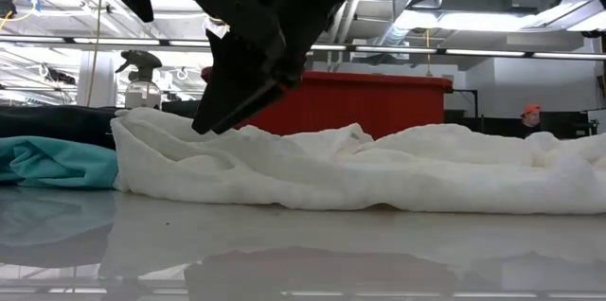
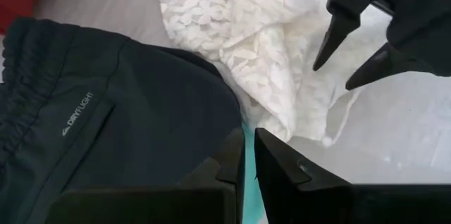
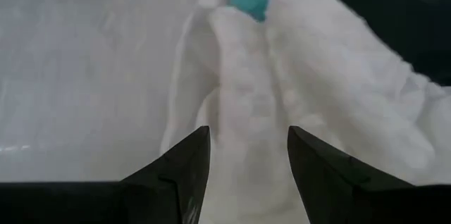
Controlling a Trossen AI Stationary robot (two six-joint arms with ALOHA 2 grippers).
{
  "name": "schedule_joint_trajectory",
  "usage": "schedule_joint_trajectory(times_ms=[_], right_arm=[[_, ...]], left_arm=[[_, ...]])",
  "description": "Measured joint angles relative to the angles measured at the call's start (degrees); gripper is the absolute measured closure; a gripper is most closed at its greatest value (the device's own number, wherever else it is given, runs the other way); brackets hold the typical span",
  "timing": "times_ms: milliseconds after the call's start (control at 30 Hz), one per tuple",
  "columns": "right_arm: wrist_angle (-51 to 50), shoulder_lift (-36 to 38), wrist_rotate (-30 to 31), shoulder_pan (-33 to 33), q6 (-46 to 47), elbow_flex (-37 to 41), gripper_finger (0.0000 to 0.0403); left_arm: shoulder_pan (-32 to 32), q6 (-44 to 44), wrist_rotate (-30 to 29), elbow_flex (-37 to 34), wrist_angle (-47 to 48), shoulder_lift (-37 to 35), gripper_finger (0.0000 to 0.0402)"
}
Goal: Fold laundry
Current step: Fold the white dress
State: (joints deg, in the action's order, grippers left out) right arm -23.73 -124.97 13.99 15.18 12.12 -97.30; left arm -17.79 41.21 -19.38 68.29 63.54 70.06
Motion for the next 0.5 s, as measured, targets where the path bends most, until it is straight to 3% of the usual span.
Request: schedule_joint_trajectory(times_ms=[500], right_arm=[[0.32,0.00,1.85,-0.02,-0.54,0.07,0.0189]], left_arm=[[-2.51,2.93,-1.79,-0.02,-0.01,0.00,0.0380]])
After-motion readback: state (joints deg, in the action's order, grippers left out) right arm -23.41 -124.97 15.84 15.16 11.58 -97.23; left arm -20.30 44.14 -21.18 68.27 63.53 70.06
